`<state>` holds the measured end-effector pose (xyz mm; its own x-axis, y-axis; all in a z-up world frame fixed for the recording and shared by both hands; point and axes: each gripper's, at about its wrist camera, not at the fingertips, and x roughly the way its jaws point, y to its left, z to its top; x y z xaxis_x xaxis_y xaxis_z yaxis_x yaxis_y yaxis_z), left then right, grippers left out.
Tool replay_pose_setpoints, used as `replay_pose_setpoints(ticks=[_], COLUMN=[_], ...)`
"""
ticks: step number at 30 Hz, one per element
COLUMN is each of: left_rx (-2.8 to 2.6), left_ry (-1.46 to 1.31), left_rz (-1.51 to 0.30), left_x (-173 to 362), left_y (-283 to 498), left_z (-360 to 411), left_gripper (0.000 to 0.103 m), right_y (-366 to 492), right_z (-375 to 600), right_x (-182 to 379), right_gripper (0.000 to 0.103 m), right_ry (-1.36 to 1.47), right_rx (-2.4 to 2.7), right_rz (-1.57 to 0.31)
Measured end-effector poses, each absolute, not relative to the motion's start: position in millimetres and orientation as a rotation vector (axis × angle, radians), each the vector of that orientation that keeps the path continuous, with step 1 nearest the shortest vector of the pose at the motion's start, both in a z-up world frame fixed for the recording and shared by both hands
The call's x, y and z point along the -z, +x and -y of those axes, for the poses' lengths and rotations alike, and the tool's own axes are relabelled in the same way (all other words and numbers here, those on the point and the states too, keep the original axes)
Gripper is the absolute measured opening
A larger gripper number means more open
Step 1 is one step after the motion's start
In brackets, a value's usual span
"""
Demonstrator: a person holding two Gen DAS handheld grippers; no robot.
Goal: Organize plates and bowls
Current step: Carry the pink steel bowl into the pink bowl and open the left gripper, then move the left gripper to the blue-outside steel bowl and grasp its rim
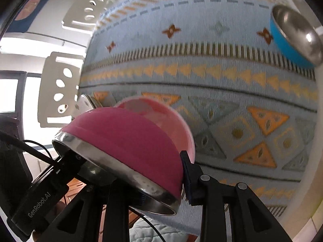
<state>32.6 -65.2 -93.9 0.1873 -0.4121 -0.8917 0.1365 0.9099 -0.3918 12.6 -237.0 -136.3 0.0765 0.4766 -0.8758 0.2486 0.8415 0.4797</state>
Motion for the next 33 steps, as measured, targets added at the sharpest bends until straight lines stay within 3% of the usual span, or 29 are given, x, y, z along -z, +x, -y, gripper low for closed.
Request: replay_pose_setpoints(ticks=[7,25,33], left_rx=[0.375,0.367,0.271], left_ry=[-0.281,-0.238,-0.187], left_rz=[-1.396,-1.38,-1.237], left_x=[121.5,122.9,87.3], left_y=[30.8,28.7,30.4], left_z=[53.9,53.2,30.6], left_gripper=[0.026,0.025,0.026], right_y=[7.7,5.0,3.5], right_z=[228.2,230.0,251.4], right_x=[152.9,152.9,116.8], right_gripper=[0.029,0.029,0.029], right_ry=[0.611,0.605,0.471], right_rx=[-0.165,-0.158,-0.089], right_rz=[-1.55,-1.55,-1.438])
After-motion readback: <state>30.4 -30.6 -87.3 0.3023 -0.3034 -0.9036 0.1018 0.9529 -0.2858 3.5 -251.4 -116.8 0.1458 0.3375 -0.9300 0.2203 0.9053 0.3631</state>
